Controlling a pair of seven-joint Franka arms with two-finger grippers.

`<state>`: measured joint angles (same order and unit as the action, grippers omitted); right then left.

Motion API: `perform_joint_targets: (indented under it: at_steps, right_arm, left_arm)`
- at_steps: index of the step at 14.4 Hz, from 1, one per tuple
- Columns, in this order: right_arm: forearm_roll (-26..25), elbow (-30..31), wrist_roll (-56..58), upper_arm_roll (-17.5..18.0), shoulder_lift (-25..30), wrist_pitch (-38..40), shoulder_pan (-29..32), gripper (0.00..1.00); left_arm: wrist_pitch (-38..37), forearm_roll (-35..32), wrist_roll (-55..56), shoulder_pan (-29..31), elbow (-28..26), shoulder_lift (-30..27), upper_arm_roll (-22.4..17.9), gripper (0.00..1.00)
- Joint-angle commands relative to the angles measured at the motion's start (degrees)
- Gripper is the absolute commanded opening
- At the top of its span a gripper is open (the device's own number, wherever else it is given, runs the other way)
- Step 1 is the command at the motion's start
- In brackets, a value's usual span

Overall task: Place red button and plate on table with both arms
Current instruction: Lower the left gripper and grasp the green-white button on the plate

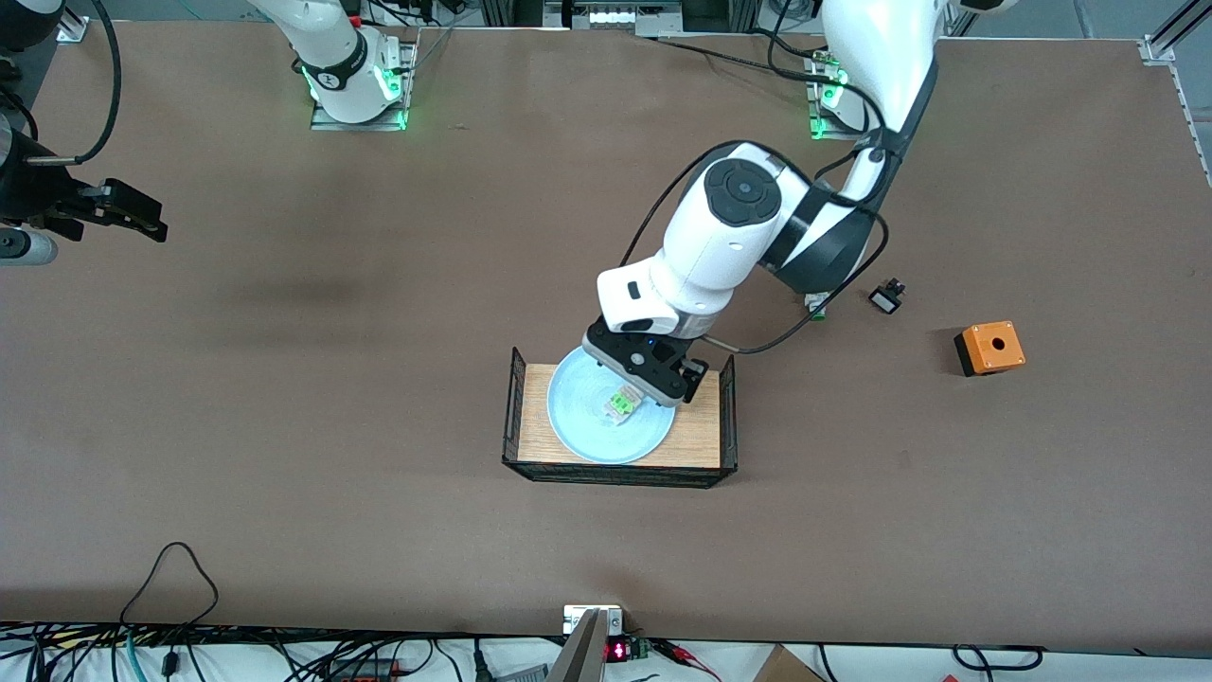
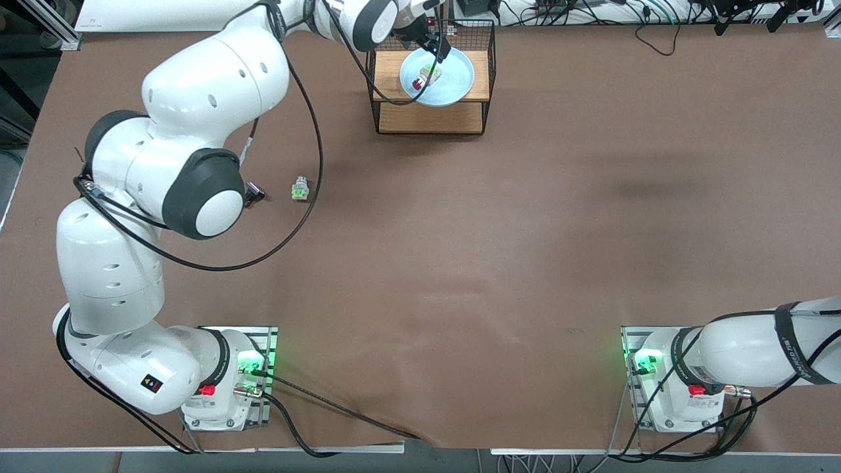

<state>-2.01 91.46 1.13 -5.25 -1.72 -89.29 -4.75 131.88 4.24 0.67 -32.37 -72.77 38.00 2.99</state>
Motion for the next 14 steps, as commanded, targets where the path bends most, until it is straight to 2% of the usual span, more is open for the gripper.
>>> perform_joint_targets:
  at_steps: [1,6,14]
  right_arm:
    - [-0.18,0.12,0.90,0.07,0.75,-0.27,-0.08,1.00]
    - [-0.18,0.20,0.90,-0.02,0.75,-0.53,-0.08,1.00]
    - [-0.18,0.21,0.90,-0.02,0.75,-0.62,-0.08,1.00]
  left_arm:
    - [1.97,-0.02,-1.20,-1.11,2.72,3.04,-1.05,0.99]
    - [4.52,-2.73,-1.20,-2.08,1.76,4.27,-0.97,0.92]
    - [4.61,-7.93,-1.20,-2.26,-0.09,5.32,-0.97,0.92]
